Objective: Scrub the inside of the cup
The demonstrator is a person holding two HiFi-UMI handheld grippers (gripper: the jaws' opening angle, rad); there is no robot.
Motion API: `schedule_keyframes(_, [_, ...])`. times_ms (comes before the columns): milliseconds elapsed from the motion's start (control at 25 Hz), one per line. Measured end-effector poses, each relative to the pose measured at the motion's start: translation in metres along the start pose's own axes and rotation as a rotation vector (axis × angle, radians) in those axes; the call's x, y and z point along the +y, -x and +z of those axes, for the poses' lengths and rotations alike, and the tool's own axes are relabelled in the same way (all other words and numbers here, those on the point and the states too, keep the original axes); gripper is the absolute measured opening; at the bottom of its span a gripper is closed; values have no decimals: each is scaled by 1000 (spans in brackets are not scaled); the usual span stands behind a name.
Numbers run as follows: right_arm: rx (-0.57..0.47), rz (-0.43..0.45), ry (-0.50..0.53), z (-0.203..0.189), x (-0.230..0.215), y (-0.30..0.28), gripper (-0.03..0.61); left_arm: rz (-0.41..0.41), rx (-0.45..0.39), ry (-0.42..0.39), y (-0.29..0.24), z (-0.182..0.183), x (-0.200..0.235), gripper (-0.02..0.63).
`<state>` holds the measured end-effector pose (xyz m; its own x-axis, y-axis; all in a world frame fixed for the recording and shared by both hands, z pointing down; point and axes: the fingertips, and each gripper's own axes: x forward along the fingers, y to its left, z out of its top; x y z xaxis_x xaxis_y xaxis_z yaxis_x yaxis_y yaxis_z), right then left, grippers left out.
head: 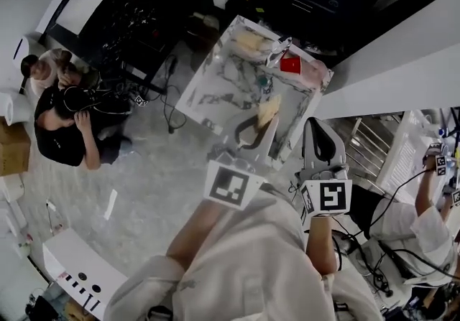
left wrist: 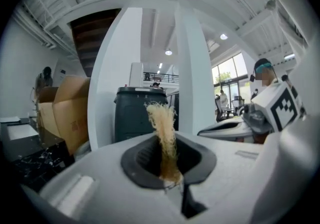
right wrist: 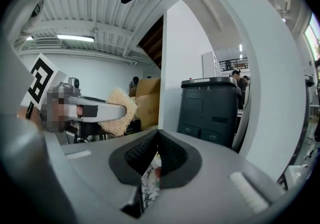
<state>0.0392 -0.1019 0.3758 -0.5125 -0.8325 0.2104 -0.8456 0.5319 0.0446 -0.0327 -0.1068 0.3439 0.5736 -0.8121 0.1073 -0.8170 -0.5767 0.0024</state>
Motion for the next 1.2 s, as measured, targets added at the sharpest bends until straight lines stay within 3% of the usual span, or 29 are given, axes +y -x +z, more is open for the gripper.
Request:
schedule_keyframes(320, [75, -158, -13, -20, -12, -44, -3, -185, 13, 21, -42, -16, 34, 28])
schedule_keyframes(560, [150, -246, -43, -46, -25, -51, -3, -275, 44, 43, -67, -36, 34, 28])
schedule_keyframes(760, [176, -240, -67, -77, -51, -58, -3, -288, 90, 33, -94, -61, 23, 28])
schedule_keyframes(1200, [235, -166, -114, -143, -119, -74, -2, -234, 207, 14, -153, -116, -6, 28])
